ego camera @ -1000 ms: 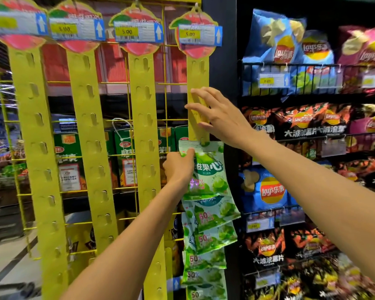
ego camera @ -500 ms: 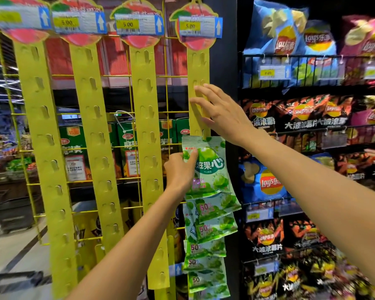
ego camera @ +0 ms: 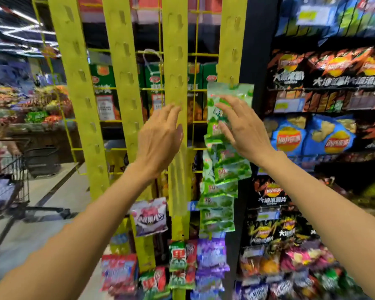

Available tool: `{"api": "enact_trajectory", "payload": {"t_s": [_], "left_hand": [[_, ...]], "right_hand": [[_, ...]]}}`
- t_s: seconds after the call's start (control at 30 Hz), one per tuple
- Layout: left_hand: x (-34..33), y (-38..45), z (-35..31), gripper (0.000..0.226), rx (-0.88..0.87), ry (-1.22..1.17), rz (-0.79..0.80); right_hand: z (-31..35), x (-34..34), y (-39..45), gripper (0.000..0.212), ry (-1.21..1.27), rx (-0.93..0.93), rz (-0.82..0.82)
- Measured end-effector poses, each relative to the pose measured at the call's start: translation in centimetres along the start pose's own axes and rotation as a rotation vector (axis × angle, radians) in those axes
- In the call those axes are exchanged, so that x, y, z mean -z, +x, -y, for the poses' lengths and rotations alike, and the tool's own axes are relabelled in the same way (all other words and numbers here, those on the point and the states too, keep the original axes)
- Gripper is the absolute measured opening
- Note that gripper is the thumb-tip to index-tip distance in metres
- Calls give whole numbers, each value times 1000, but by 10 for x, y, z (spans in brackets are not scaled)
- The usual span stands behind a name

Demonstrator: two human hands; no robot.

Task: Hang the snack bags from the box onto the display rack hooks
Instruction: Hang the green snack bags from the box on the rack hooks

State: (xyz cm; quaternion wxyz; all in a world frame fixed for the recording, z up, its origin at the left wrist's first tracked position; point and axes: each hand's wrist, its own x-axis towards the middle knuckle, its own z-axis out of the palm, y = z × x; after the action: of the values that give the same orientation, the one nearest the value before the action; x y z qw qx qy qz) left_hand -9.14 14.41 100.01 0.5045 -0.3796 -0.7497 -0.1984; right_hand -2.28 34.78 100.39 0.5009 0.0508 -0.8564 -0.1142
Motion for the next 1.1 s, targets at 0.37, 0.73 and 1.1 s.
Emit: {"api": "enact_trajectory", "payload": {"t_s": [0.37,0.73,1.1], "left_hand": [[-31,-201,51,42,-157,100,345],[-124,-491,34,40,137,-85,826],[-206,-818,-12,14,720,-205,1139]], "right_hand": [[81,-62,-168,41,84,-123,180],[188,-182,-429,40,310,-439,755],[325,-318,-707,35,478,-629,1195]]}}
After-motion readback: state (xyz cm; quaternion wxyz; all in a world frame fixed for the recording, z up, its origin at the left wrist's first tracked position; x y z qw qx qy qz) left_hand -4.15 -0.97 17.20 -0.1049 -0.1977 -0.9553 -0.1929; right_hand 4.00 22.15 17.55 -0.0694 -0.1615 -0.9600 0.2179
